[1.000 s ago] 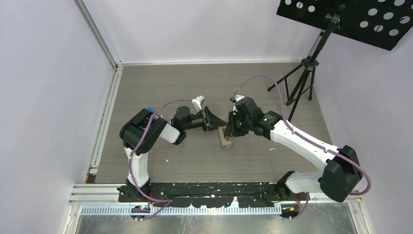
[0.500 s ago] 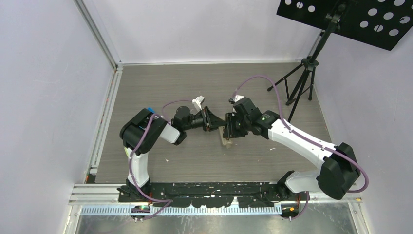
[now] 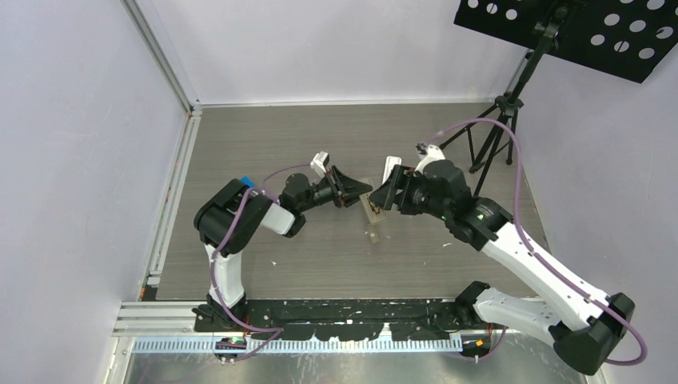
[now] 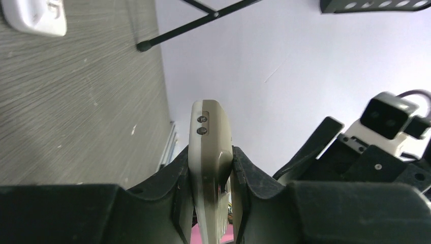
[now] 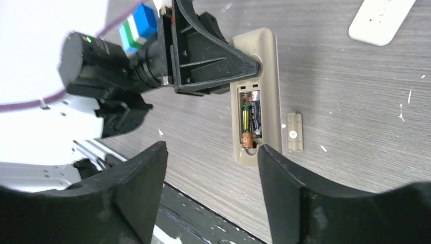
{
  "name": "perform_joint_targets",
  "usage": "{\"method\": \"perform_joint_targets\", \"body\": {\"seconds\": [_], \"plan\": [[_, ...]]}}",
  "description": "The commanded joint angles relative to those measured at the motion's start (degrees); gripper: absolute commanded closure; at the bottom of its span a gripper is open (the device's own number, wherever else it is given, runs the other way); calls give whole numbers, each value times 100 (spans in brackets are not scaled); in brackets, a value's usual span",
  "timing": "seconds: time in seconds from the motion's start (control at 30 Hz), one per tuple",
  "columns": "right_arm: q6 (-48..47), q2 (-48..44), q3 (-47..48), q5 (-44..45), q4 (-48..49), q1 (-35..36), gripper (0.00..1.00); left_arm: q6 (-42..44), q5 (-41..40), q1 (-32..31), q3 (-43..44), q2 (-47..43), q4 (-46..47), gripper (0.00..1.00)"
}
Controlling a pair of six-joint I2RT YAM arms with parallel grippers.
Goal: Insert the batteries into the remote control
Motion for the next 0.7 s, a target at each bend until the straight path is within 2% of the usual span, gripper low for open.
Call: {"method": "perform_joint_targets", "body": {"seconds": [0.0, 0.13, 0.27, 0.67], "plan": [[912, -415, 150, 603, 182, -18, 25, -723, -672, -6, 210, -628, 626, 100], [1949, -715, -395, 704, 836, -18, 15, -1273, -1233, -43, 431, -943, 596, 100], [2775, -933, -1020, 290, 2540, -14, 13, -1697, -1495, -167, 849, -1206, 371, 100], [3015, -1321, -1115, 721, 3605, -18, 12, -1842, -1898, -328, 1152, -1393, 15, 100]]}}
